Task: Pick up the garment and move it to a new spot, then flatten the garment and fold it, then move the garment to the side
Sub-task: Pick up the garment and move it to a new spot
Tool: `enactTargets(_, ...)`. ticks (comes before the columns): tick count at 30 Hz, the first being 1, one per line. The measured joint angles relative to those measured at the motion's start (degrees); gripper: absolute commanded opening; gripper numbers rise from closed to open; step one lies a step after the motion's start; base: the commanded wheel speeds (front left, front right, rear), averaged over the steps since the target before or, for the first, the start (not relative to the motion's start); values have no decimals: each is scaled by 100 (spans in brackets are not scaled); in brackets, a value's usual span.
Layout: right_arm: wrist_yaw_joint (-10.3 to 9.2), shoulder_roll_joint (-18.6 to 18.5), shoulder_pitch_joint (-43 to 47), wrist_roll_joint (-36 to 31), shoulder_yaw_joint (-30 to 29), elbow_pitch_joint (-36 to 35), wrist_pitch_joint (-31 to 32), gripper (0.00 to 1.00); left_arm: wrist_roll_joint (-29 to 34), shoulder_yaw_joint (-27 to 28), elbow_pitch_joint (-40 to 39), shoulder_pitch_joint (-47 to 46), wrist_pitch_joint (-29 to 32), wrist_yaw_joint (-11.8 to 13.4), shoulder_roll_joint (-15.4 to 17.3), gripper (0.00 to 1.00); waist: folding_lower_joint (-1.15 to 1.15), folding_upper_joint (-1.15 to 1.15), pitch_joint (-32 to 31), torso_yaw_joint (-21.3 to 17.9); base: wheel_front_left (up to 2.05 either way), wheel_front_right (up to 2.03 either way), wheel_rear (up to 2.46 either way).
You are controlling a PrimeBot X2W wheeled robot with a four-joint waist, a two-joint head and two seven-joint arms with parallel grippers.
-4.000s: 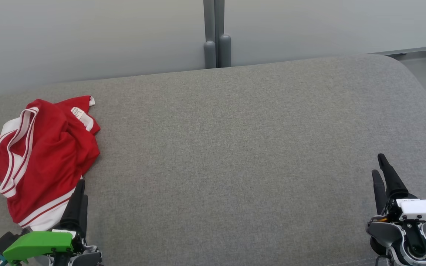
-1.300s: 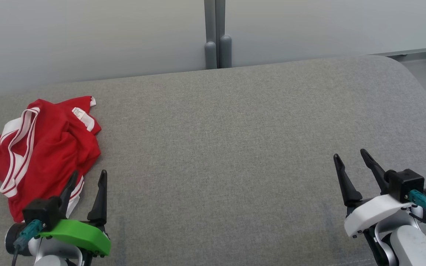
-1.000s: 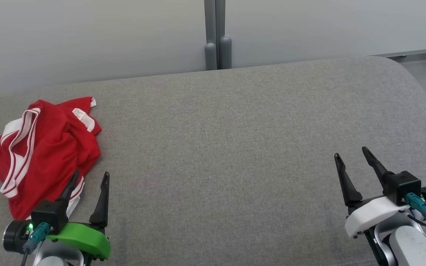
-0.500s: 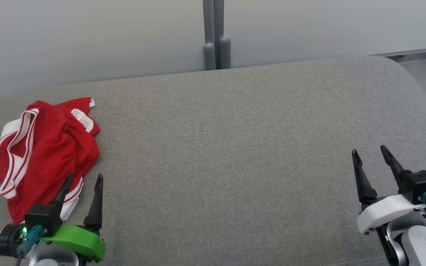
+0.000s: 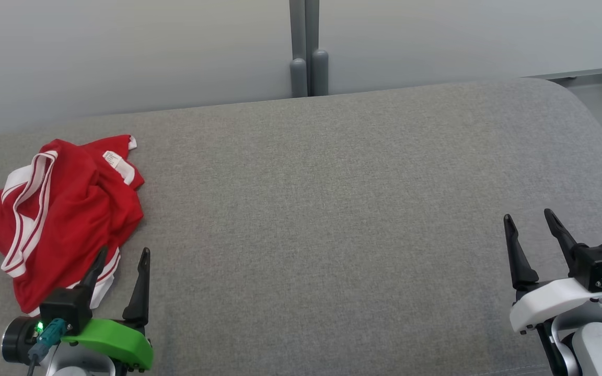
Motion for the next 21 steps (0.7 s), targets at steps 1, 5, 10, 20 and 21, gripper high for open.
enactTargets(1,2,1,0,-1,-9,-3,0,100,0,-2,12,-1,0,-1,-15,100,0,0,4,24,0,0,0)
enactTargets(5,55,4,0,-15,-11,-26,-1,100,25,1,58,-6,0,-35,-64,100,0,0,17,151,0,0,0)
enactTargets(10,110,12,0,-20,-9,-27,0,100,59,22,88,-7,0,-40,-93,100,0,0,25,385,0,0,0)
enactTargets(20,255,118,-3,-113,71,-23,-1,100,94,212,135,-3,0,-41,-104,100,0,0,-5,1053,0,0,0)
enactTargets(21,257,138,-3,-113,78,-23,0,100,94,223,144,-2,0,-41,-104,100,0,0,-12,1127,0,0,0)
